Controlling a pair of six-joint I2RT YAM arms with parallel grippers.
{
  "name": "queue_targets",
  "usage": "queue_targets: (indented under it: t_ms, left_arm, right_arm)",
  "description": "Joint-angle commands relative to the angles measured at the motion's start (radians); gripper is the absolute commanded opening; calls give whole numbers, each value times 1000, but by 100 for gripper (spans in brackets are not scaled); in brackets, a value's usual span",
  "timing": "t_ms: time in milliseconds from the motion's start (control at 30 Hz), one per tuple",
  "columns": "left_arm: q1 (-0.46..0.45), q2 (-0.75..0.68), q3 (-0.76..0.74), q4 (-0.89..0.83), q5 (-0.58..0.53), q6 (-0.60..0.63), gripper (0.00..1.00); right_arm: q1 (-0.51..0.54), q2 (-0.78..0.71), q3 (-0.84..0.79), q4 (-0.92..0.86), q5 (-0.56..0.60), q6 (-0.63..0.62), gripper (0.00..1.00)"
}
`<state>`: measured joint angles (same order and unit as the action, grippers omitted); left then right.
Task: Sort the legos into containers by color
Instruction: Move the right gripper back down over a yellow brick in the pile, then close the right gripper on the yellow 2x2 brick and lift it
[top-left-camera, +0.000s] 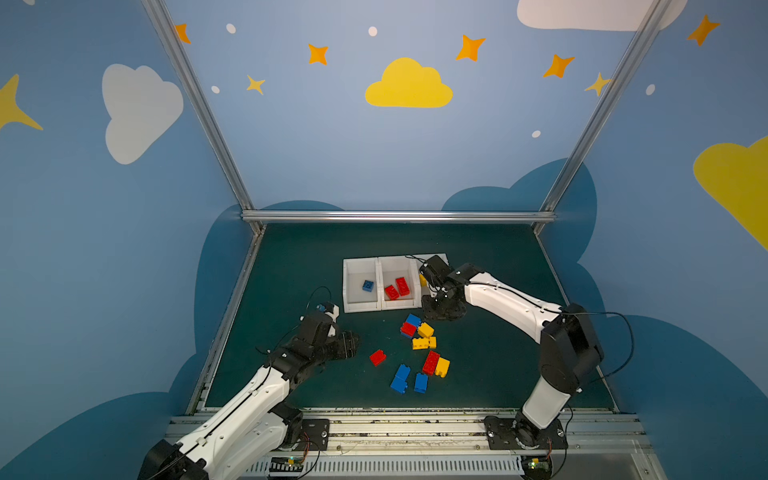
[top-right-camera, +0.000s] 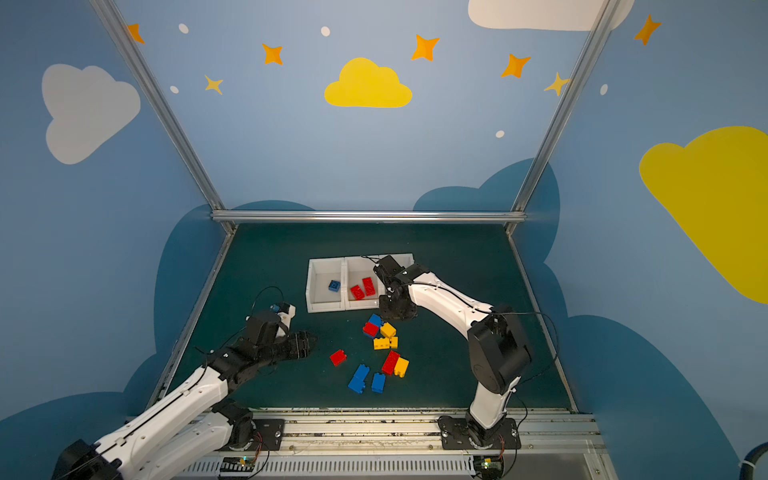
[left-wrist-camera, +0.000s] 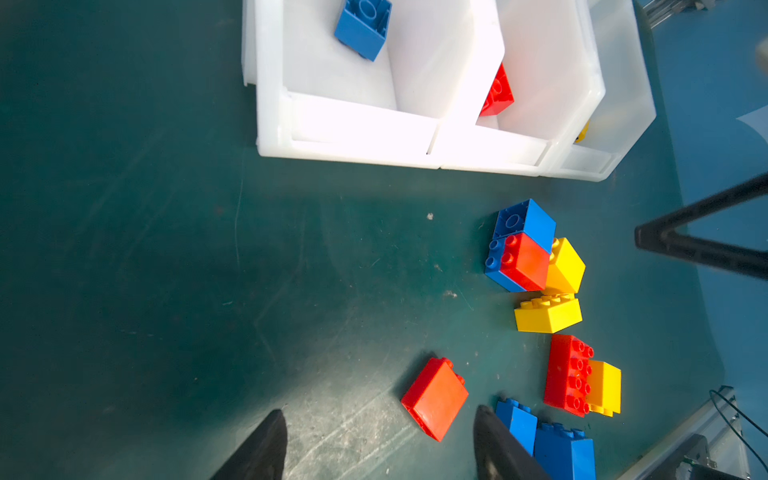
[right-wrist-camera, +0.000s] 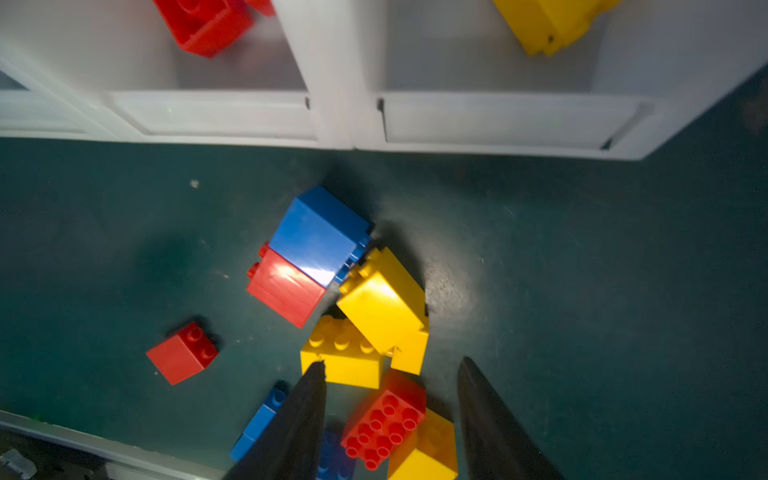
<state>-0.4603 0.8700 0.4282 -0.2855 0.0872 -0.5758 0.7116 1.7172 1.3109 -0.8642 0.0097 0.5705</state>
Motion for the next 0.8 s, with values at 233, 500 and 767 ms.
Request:
queue_targets:
  t_ms: [233,500,767]
  left_arm:
    - [-3,27,27,23,45,21,71]
    - [-8,21,20,22,43,17,71]
    - [-13,12,2,34,39,1,71]
  right_arm:
    - [34,-43,-98,60,10,98,53]
    - [48,32,-49,66,4,69,52]
    - [50,113,13,51,24,40,52]
